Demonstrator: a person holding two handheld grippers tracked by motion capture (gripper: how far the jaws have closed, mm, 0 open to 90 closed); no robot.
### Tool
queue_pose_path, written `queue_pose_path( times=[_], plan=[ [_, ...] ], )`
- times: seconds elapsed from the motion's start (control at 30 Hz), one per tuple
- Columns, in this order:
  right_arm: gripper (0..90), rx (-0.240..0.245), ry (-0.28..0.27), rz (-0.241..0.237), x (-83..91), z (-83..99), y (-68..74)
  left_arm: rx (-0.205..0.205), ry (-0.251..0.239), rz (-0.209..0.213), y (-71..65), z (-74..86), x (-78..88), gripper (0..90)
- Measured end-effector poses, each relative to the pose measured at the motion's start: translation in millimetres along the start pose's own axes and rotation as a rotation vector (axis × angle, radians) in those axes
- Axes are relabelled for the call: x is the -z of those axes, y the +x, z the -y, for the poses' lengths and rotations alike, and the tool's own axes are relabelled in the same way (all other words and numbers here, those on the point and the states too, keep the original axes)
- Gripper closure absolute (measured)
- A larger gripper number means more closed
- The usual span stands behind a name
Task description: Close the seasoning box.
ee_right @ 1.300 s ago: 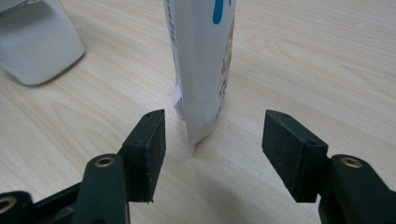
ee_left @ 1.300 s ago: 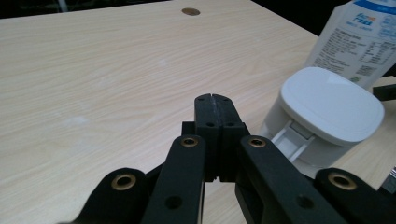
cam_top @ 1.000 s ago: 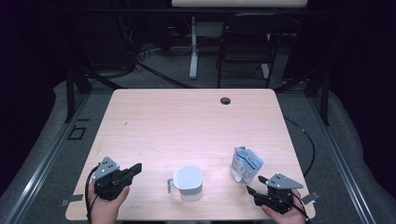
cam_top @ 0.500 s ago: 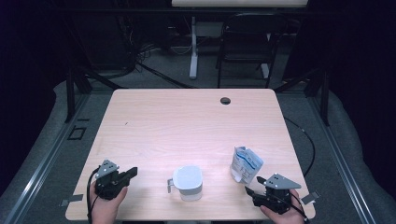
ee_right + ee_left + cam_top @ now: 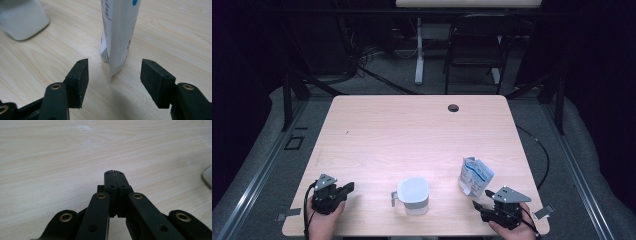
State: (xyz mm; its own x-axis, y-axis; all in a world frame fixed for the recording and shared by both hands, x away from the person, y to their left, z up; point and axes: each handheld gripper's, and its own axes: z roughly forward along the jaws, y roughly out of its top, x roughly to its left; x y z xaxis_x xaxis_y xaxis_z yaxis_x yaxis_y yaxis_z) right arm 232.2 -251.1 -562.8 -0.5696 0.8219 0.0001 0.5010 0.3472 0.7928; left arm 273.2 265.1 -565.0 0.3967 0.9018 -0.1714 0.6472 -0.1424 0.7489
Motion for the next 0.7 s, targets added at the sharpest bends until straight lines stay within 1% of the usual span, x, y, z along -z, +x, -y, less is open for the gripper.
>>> queue_pose_path(
  times=[0.13,0.2,0.33,0.5,0.6,0.7],
  plan=[
    [39.6,0.006,0.006,-0.002,-0.4,-0.2,0.8,0.011,0.003,-0.008,2.2,0.6,0.8,90.0],
    [39.5,0.003,0.004,-0.001,-1.2,-0.3,1.7,0.011,-0.002,-0.013,3.0,0.8,0.8,90.0],
    [39.5,0.014,0.012,-0.005,-1.5,-0.9,2.5,0.012,0.000,-0.017,3.6,0.6,2.2,90.0],
    [39.4,0.014,0.011,-0.006,-1.7,-0.9,2.8,0.018,-0.002,-0.025,4.9,1.3,2.1,89.6],
    [39.4,0.015,0.011,-0.006,-2.0,-0.9,2.9,0.029,-0.007,-0.031,6.3,1.6,2.7,88.8],
    [39.4,0.014,0.011,-0.005,-2.2,-0.8,3.2,0.030,0.000,-0.035,7.4,1.6,3.4,88.3]
  ],
)
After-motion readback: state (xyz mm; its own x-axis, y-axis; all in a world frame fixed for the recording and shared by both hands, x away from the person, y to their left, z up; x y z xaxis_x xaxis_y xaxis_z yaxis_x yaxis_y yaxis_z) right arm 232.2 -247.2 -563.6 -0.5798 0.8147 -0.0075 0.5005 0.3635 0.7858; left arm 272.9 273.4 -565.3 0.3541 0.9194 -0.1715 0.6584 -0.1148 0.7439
